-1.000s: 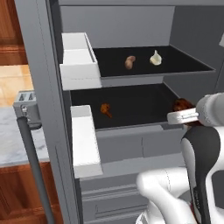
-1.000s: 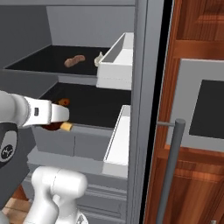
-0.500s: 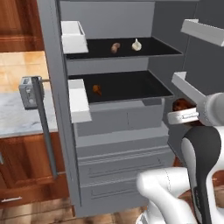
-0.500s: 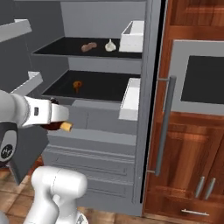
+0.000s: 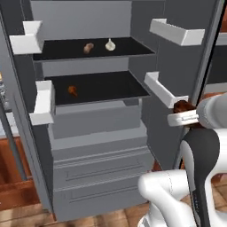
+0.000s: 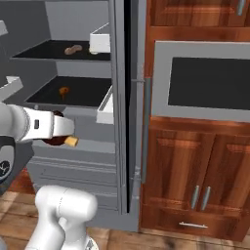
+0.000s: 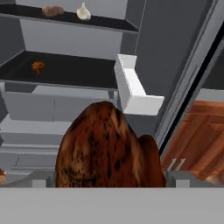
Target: Gather the potato and garlic from the fridge and place them on a tray on the dining counter. Then gather the steak and chicken drumstick from the fridge and place them on the other tray.
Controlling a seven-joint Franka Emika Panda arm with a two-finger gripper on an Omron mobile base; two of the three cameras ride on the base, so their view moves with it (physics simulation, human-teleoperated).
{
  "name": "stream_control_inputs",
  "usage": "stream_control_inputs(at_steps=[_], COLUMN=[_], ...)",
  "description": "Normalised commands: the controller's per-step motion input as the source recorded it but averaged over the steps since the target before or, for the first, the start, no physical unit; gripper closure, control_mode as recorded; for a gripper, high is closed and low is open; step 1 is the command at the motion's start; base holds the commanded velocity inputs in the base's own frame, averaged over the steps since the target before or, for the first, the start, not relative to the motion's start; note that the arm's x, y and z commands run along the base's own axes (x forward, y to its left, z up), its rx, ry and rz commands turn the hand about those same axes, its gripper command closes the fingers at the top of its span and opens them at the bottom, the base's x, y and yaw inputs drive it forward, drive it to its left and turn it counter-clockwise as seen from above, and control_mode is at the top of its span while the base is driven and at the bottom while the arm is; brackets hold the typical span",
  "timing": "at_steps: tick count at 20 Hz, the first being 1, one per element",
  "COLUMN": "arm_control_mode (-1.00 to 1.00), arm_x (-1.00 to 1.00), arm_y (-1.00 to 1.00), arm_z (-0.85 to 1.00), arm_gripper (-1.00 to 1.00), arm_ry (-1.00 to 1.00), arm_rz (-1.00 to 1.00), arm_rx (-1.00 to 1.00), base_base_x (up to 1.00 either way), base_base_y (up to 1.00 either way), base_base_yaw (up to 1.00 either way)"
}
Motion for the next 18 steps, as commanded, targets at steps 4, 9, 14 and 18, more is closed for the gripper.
stream_control_inputs(at_steps=[4, 9, 14, 18], arm_control_mode=[1.0, 1.0, 1.0, 1.0], arm_x=[0.0, 0.0, 0.0, 0.0], arm_y=[0.0, 0.0, 0.0, 0.0], arm_z=[0.0, 0.0, 0.0, 0.0], arm_gripper=[1.0, 1.0, 1.0, 1.0], arm_ry=[0.0, 0.0, 0.0, 0.0], arm_rz=[0.0, 0.0, 0.0, 0.0], arm_rx=[0.0, 0.0, 0.0, 0.0], base_base_x=[-0.3, -0.75, -0.55, -0.15], base_base_y=[-1.0, -0.67, -0.13, -0.07], base_base_yaw=[-0.12, -0.23, -0.68, -0.9])
